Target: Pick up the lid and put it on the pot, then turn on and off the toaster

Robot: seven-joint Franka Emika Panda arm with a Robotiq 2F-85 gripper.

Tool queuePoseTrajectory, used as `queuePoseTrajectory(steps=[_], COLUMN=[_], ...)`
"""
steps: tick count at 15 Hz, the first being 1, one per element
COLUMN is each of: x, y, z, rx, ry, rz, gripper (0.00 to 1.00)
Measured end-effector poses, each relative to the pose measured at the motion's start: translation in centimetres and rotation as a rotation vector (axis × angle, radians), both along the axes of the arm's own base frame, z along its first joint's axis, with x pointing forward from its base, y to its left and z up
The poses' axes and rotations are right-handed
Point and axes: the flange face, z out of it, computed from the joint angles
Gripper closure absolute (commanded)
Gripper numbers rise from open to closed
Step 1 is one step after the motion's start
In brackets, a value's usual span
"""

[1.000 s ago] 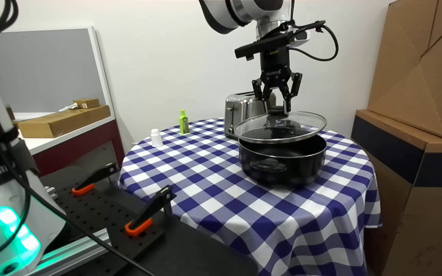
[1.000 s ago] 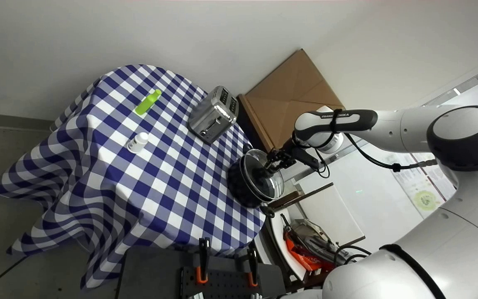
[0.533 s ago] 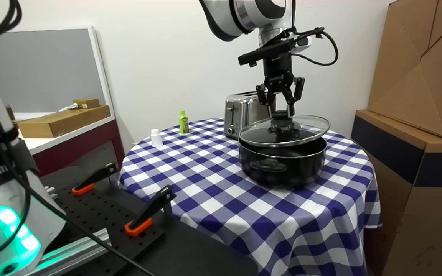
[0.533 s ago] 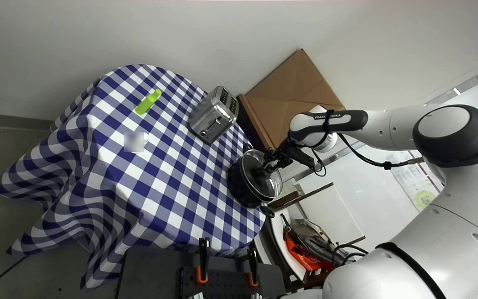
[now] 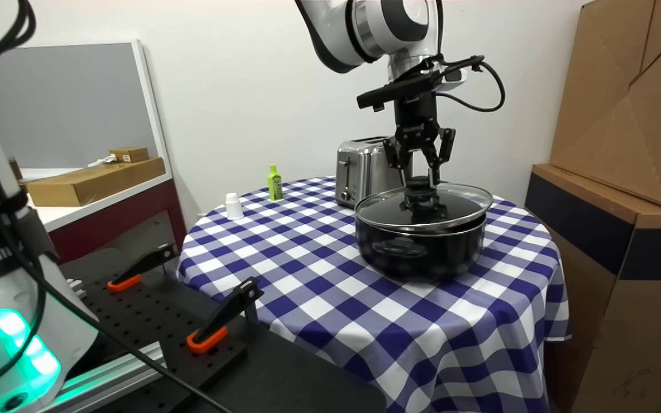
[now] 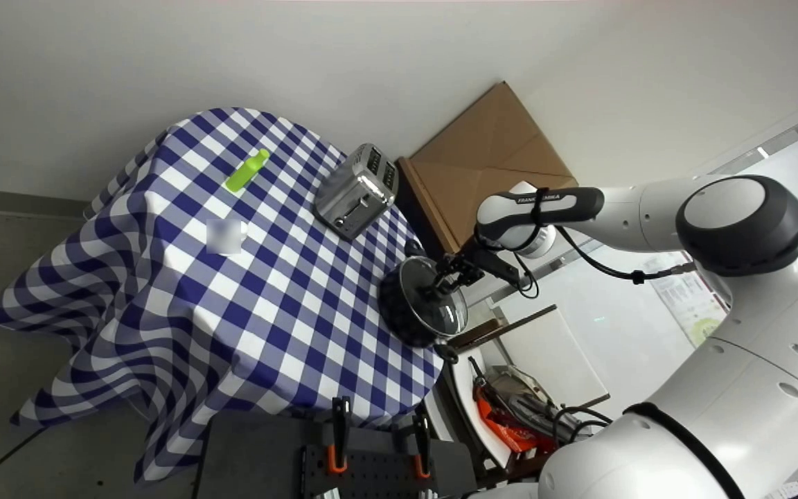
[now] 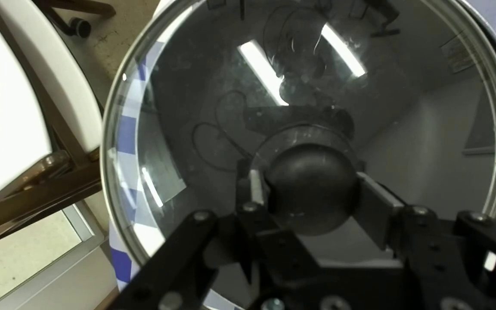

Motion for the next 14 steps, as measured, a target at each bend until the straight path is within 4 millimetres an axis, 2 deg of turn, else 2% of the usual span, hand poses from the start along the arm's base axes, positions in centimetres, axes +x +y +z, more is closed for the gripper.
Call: queuePoseTrajectory(steps=[14], x=[-0.6], y=[-1.9], z=[-0.3], rx=[0.107], ry=[-0.028], rz=[-0.074], gripper=[0.74])
